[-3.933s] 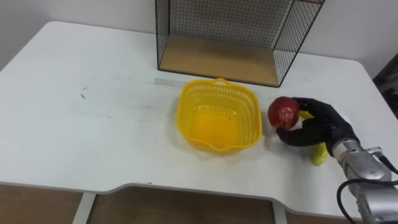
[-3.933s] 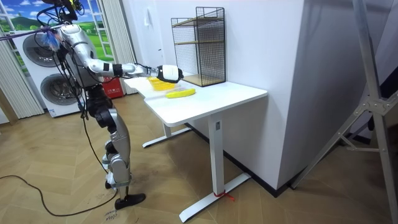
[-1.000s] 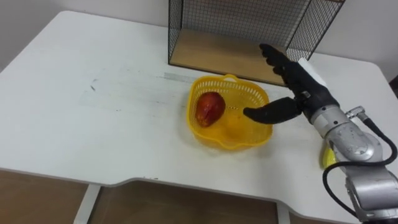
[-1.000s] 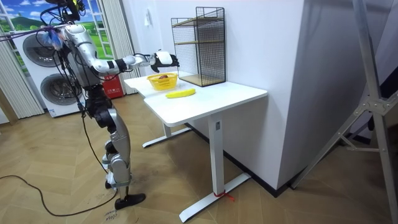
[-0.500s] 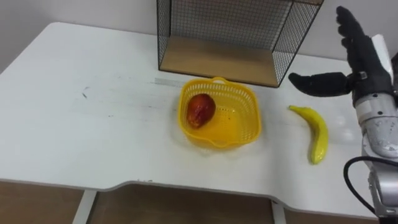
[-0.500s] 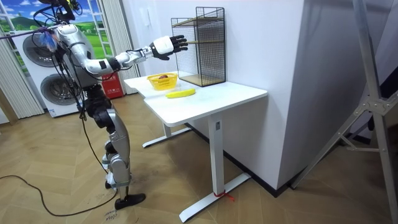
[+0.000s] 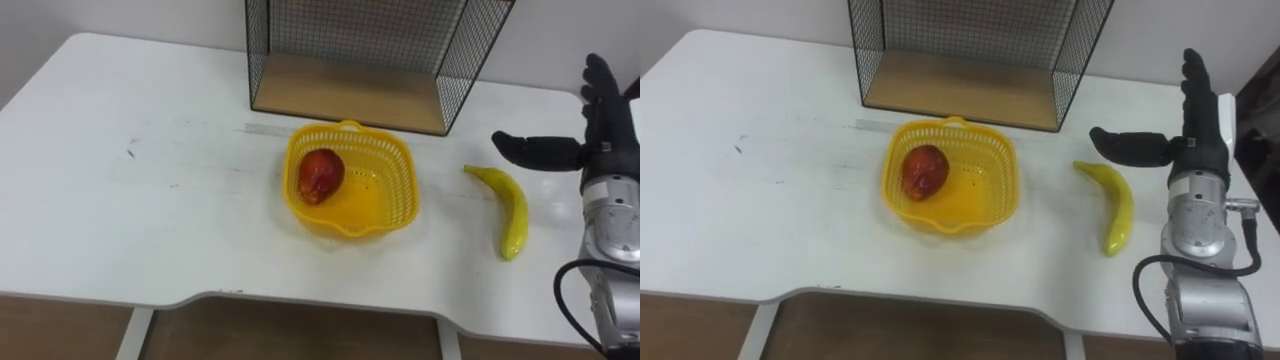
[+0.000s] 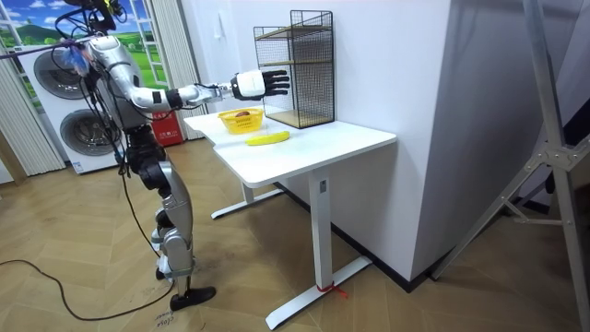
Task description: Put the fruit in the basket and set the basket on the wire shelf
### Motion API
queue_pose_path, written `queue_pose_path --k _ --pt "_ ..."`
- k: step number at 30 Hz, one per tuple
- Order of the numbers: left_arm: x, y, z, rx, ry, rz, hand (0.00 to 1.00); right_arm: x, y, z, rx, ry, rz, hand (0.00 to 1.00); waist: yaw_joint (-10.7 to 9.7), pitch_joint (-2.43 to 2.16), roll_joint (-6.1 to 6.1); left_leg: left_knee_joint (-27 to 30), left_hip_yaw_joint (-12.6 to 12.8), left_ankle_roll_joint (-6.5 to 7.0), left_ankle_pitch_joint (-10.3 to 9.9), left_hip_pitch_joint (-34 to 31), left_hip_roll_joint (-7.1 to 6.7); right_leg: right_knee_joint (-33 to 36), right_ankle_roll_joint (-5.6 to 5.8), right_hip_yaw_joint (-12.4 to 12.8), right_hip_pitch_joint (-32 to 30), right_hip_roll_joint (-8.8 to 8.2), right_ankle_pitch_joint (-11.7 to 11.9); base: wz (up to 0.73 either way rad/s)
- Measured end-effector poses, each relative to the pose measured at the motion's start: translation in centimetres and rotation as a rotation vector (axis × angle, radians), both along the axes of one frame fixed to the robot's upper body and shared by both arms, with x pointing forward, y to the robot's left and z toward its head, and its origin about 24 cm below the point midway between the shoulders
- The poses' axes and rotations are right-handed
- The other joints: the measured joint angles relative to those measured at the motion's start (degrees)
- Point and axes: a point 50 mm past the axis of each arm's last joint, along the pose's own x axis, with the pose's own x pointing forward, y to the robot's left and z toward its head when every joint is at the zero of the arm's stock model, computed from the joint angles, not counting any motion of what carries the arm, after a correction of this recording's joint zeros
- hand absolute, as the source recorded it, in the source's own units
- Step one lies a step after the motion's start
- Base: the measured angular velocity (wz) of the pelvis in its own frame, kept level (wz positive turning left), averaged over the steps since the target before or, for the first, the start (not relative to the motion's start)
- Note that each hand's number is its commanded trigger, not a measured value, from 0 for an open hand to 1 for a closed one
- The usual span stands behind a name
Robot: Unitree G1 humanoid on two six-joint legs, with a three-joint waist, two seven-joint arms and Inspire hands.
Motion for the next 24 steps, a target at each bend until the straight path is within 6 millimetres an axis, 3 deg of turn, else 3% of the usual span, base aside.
queue_pose_path --k 6,14,17,22,24 --pt "0.1 0.1 0.1 -0.002 -0.002 0.007 0.0 0.6 -0.4 -0.8 0.045 0.045 -0.022 0.0 0.1 0.07 -0.31 0.0 -0.2 0.0 0.0 0.0 0.0 0.0 0.0 -0.1 0.1 -0.02 0.0 0.0" --pt "-0.4 0.0 0.0 -0.02 0.026 0.014 0.0 0.9 -0.6 -1.9 0.117 0.106 -0.015 0.0 0.3 -0.28 0.33 0.1 -0.3 0.0 0.0 0.3 0.0 0.0 0.0 -0.4 0.4 -0.05 0.0 0.0" --pt "-0.9 0.0 0.0 -0.029 0.039 0.019 0.0 1.1 -0.5 -2.1 0.127 0.119 0.0 0.0 0.4 -0.19 0.45 0.1 -0.3 -0.01 0.0 0.5 0.0 0.0 -0.01 -0.4 0.7 -0.06 0.0 0.0" --pt "-1.3 0.2 0.1 -0.043 0.053 0.04 0.0 2.1 -0.7 -2.6 0.158 0.179 0.023 0.0 0.0 0.05 -0.22 0.2 -0.4 0.01 0.1 0.6 -0.07 0.0 0.0 -0.6 0.9 -0.17 -0.1 0.0" --pt "-1.4 0.2 0.1 -0.048 0.059 0.043 0.0 2.2 -0.9 -3.0 0.168 0.21 0.03 0.0 0.0 -0.11 -0.59 0.2 -0.5 0.01 0.1 0.6 -0.07 -0.2 0.0 -0.8 1.0 -0.15 -0.1 0.04"
